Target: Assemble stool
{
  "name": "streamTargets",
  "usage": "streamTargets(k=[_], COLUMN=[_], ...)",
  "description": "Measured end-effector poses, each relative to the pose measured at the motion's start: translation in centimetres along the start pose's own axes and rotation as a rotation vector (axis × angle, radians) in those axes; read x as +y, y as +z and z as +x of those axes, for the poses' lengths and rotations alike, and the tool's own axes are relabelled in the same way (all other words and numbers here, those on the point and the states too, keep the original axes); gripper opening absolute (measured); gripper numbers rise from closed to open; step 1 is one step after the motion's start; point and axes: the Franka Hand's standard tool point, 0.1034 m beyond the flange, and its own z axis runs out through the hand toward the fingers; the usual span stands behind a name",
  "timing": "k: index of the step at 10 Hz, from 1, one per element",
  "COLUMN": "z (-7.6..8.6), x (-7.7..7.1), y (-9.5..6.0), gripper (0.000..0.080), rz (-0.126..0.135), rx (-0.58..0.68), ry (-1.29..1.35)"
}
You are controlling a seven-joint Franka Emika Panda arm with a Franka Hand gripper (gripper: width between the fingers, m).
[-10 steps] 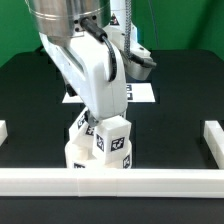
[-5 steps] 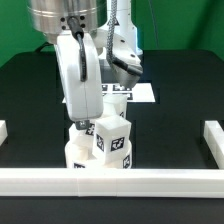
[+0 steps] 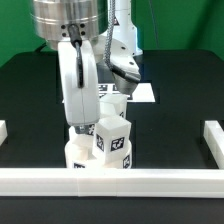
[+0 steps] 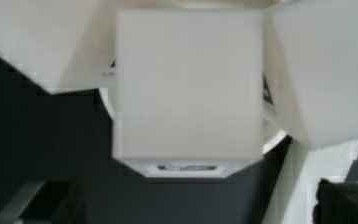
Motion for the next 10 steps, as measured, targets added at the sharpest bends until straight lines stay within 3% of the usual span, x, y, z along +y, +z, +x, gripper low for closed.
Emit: streamTargets(k=[2, 10], z=[-0.1, -0.9], x=[0.1, 0.2], y=[0.7, 2.1], gripper=[0.0648, 0.0648], rz=[0.018, 0.018], rx=[0.015, 0.029], ry=[0.000, -0.010])
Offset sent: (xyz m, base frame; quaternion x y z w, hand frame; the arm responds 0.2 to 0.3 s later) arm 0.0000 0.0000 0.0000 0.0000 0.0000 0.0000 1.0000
